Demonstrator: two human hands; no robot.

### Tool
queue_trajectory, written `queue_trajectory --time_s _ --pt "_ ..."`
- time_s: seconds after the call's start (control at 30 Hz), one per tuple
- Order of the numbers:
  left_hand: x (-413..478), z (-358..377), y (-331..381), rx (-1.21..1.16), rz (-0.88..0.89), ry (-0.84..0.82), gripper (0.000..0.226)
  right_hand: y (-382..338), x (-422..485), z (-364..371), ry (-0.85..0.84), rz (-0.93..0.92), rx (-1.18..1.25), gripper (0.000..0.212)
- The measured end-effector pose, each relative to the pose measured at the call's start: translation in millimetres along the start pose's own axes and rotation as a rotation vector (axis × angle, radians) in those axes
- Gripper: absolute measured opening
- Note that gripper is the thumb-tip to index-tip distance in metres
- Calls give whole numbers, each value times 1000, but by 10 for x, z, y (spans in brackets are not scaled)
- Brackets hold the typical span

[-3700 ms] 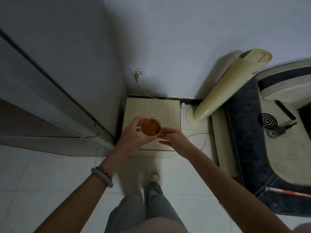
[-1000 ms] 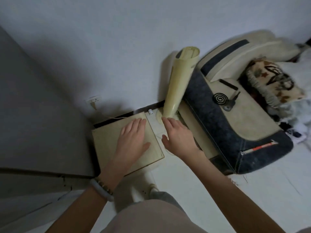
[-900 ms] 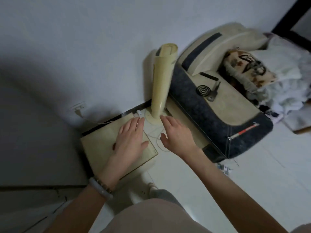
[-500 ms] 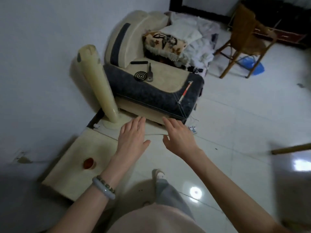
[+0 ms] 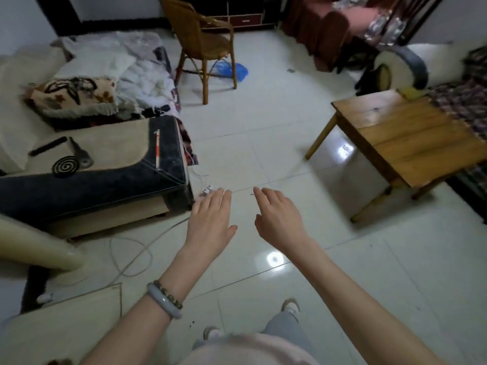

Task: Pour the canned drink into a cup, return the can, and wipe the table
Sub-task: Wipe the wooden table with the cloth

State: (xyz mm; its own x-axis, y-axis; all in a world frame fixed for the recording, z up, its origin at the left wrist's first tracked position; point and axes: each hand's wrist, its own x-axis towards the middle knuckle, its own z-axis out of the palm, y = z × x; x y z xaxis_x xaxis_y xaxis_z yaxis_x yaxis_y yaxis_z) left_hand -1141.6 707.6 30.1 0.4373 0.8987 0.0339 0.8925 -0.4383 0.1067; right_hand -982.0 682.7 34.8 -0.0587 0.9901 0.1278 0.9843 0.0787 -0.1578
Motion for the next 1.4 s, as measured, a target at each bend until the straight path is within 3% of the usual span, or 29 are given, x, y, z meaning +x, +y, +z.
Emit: queue_trajectory --time_s 0.37,0.77,1.17,1.4 --pt "828 223 1792 -5 321 6 79 1757 -683 -366 -4 331 -37 62" --pt "1385 418 4225 -30 545 19 72 3843 -1582 -899 51 526 -73 56" --pt "2083 616 5920 -41 773 32 74 5340 -2057 -1204 74 721 -47 54" --pt "2852 900 6958 -52 863 28 79 6568 -2018 -1433 43 768 -36 57"
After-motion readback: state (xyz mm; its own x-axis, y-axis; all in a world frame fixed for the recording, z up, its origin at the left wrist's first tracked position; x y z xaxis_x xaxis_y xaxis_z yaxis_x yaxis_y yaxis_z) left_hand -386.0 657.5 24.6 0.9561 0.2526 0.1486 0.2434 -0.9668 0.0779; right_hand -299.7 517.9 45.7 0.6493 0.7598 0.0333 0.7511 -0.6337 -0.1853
